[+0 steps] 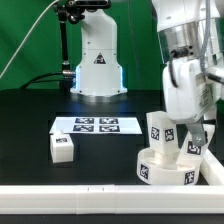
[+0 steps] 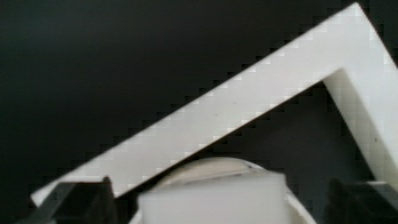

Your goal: Assemble stool

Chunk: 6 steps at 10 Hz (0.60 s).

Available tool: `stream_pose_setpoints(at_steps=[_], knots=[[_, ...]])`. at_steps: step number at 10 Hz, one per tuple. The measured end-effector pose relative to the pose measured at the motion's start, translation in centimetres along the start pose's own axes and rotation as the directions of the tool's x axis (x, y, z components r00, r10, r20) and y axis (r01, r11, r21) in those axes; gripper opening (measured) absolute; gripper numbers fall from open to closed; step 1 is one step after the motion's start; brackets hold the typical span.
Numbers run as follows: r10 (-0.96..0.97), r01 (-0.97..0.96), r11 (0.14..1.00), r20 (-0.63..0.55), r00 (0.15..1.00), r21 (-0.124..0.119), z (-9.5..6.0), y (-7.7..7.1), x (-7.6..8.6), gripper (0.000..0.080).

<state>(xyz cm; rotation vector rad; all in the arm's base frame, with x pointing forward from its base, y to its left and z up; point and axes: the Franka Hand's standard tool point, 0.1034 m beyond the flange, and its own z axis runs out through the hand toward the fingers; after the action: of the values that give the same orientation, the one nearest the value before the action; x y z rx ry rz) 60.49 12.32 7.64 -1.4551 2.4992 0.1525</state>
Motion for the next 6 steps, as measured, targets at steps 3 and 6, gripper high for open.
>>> stream_pose_setpoints(at_steps=[3,6], knots=[[-0.164,0.164,0.986,0.01,0.986,0.001,-3.0,-1.4,1.1,0.0645],[-0.189,0.188,0.982,0.024,0.982,0.01,-5.0,-3.1,1.2,0.0649]])
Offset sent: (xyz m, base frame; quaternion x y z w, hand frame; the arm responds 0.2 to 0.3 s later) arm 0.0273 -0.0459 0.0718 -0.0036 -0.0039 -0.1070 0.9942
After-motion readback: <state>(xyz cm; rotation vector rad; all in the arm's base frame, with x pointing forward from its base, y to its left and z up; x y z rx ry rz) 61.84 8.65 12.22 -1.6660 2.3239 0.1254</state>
